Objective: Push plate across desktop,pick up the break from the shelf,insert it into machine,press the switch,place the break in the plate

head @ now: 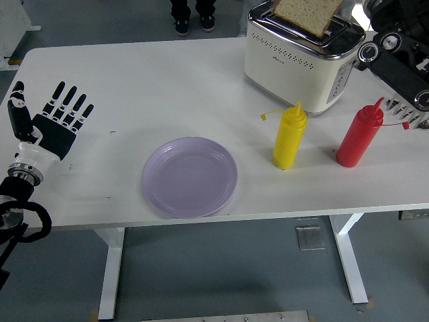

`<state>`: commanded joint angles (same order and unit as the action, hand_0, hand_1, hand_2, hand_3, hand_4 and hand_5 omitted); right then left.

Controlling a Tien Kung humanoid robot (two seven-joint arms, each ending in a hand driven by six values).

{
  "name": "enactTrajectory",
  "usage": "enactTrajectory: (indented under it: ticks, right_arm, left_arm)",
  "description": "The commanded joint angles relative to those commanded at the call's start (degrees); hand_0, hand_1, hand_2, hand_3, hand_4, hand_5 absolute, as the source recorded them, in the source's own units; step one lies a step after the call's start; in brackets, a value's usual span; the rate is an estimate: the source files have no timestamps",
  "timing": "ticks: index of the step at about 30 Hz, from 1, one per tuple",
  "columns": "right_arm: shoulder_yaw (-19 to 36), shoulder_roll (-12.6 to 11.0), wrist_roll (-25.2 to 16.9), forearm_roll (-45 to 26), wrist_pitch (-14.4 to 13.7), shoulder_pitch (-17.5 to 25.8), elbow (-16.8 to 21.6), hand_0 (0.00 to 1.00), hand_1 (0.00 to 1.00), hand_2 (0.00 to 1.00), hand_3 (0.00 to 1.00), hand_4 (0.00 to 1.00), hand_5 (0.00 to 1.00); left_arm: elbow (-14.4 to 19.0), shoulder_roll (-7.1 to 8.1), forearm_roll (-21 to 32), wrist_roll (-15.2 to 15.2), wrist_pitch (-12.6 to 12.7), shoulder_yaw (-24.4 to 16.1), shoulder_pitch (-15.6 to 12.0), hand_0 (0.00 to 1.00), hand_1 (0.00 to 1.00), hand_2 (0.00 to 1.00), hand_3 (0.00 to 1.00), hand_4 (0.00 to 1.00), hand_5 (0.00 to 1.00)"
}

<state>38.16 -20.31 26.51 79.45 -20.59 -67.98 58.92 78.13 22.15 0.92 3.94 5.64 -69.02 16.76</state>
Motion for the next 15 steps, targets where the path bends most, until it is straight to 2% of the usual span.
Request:
enactTrajectory:
  ticks: [15]
  right_arm:
    - [-2.06, 3.19, -0.91, 1.2, -2.18, -1.91, -7.69, 0.456, 0.512, 0.505, 0.425, 0.148, 0.002]
  left_arm:
    - [-0.06, 0.43, 0.39, 0.19, -0.07, 0.19, 0.04, 0.832, 0.759, 0.712, 0.696, 0.799, 0.998]
